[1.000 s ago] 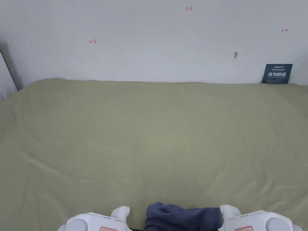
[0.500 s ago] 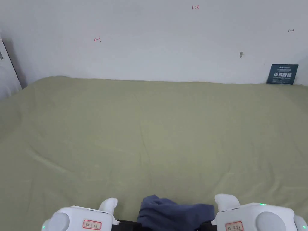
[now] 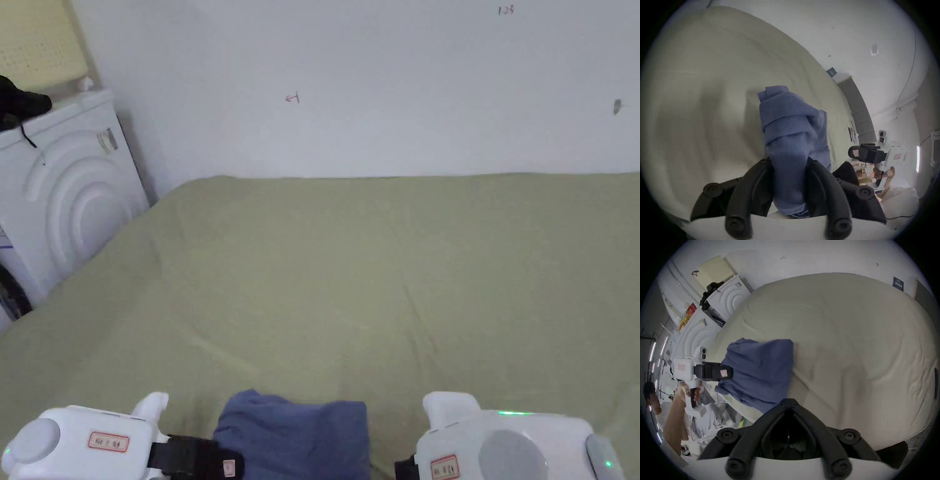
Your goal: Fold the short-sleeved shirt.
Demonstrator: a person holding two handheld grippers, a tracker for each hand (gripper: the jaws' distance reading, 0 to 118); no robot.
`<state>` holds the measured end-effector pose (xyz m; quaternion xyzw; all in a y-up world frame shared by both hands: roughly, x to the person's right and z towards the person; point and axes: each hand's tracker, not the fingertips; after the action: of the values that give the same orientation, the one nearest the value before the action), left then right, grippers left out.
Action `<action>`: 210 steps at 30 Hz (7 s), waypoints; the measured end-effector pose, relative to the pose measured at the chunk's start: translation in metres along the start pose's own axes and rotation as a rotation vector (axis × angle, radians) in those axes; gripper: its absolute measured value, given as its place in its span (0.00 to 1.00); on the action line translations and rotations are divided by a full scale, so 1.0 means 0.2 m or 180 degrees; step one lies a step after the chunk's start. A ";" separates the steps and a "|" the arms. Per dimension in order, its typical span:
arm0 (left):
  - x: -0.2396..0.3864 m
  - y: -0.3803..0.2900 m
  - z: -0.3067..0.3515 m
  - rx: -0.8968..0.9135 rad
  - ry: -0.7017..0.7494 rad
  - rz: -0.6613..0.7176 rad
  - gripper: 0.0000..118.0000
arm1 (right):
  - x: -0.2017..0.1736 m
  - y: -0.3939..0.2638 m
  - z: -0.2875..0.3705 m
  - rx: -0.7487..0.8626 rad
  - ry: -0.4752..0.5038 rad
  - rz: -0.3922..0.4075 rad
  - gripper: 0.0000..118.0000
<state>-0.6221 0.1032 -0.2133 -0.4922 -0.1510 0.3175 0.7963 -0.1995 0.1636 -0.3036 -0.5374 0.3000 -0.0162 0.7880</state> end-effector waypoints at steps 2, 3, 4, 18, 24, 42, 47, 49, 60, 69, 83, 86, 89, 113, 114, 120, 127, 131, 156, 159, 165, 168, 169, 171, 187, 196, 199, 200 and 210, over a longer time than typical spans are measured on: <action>-0.14 0.04 0.13 -0.0027 0.0170 0.0014 0.29 | -0.10 0.03 -0.06 -0.0009 0.0023 0.0026 0.00; -0.21 0.06 0.19 -0.0047 0.0259 0.0076 0.29 | -0.15 0.04 -0.09 -0.0016 0.0034 0.0024 0.00; -0.27 0.07 0.25 -0.0044 0.0284 0.0117 0.29 | -0.21 0.06 -0.13 -0.0022 0.0031 0.0020 0.00; -0.70 0.29 0.64 -0.0010 0.1276 0.0301 0.98 | -0.73 0.12 -0.47 -0.0308 0.0378 0.0272 0.00; -0.56 0.21 0.82 0.0179 0.2006 0.0360 0.55 | -0.63 0.09 -0.41 -0.0309 0.0346 0.0228 0.00; 0.87 -0.16 0.02 0.0678 0.2558 -0.0334 0.00 | 0.13 -0.08 0.12 0.0220 -0.0322 -0.0102 0.00; 1.25 -0.31 -0.44 0.0580 0.2284 -0.0558 0.00 | 0.53 -0.17 0.32 0.0338 -0.0755 -0.0201 0.00; 1.44 -0.37 -0.61 0.0570 0.2253 -0.0632 0.00 | 0.69 -0.21 0.41 0.0378 -0.0978 -0.0171 0.00; 1.99 -0.57 -1.13 0.0732 0.2097 -0.1038 0.00 | 1.17 -0.43 0.70 0.0550 -0.1629 -0.0347 0.00; 2.10 -0.58 -1.13 0.0826 0.1913 -0.1091 0.00 | 1.12 -0.41 0.77 0.0801 -0.1677 -0.0371 0.00; 2.22 -0.58 -0.60 0.2724 0.2066 -0.1419 0.83 | 0.96 -0.35 1.18 0.2987 -0.2023 0.0160 0.33; 2.18 -0.58 -0.60 0.2773 0.1967 -0.1356 1.00 | 0.97 -0.34 1.18 0.2918 -0.1933 0.0233 0.69; 2.15 -0.60 -0.61 0.2884 0.1852 -0.1293 1.00 | 0.99 -0.35 1.15 0.2969 -0.1945 0.0221 0.99; 2.08 -0.58 -0.62 0.2912 0.2007 -0.1249 1.00 | 1.00 -0.38 1.09 0.2876 -0.1994 0.0289 1.00; 2.08 -0.58 -0.62 0.2921 0.1994 -0.1250 1.00 | 1.00 -0.38 1.09 0.2882 -0.2011 0.0311 1.00; 2.08 -0.57 -0.62 0.2904 0.2010 -0.1261 1.00 | 0.98 -0.39 1.11 0.3001 -0.1953 0.0397 1.00; 2.07 -0.58 -0.62 0.2890 0.1932 -0.1302 1.00 | 0.99 -0.39 1.12 0.3010 -0.1918 0.0369 1.00; 2.07 -0.58 -0.62 0.2882 0.1946 -0.1310 1.00 | 0.99 -0.38 1.11 0.3014 -0.2058 0.0334 1.00; 2.05 -0.59 -0.60 0.2980 0.1947 -0.1331 1.00 | 0.99 -0.42 1.11 0.3135 -0.1909 0.0424 1.00; 2.06 -0.59 -0.61 0.2951 0.1957 -0.1376 1.00 | 0.98 -0.42 1.12 0.3189 -0.1824 0.0386 1.00; 2.05 -0.59 -0.62 0.2912 0.1993 -0.1374 1.00 | 0.99 -0.39 1.11 0.3091 -0.1835 0.0309 1.00; 2.04 -0.59 -0.62 0.2915 0.1985 -0.1346 1.00 | 1.01 -0.40 1.10 0.3042 -0.1680 0.0173 1.00; 2.04 -0.58 -0.61 0.2923 0.1993 -0.1345 1.00 | 1.02 -0.40 1.10 0.3032 -0.1663 0.0113 1.00; 2.03 -0.58 -0.60 0.2916 0.1997 -0.1340 1.00 | 1.03 -0.40 1.11 0.3017 -0.1583 0.0085 1.00; 2.04 -0.58 -0.58 0.2920 0.1964 -0.1318 1.00 | 1.01 -0.39 1.10 0.3022 -0.1868 0.0382 1.00; 2.04 -0.58 -0.57 0.2928 0.1968 -0.1317 1.00 | 1.03 -0.36 1.10 0.2998 -0.1808 0.0406 1.00; 2.04 -0.57 -0.58 0.2930 0.2020 -0.1309 1.00 | 1.06 -0.34 1.08 0.2903 -0.1780 0.0309 1.00; 2.04 -0.56 -0.58 0.2925 0.2010 -0.1312 1.00 | 1.06 -0.34 1.08 0.2857 -0.1749 0.0284 1.00; 2.04 -0.55 -0.60 0.2839 0.2012 -0.1288 1.00 | 1.08 -0.31 1.10 0.2631 -0.1803 -0.0008 1.00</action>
<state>-0.2098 0.2537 -0.2019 -0.1415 0.1512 0.0296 0.9779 0.1042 0.2470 -0.2952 -0.1638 0.0421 0.0119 0.9855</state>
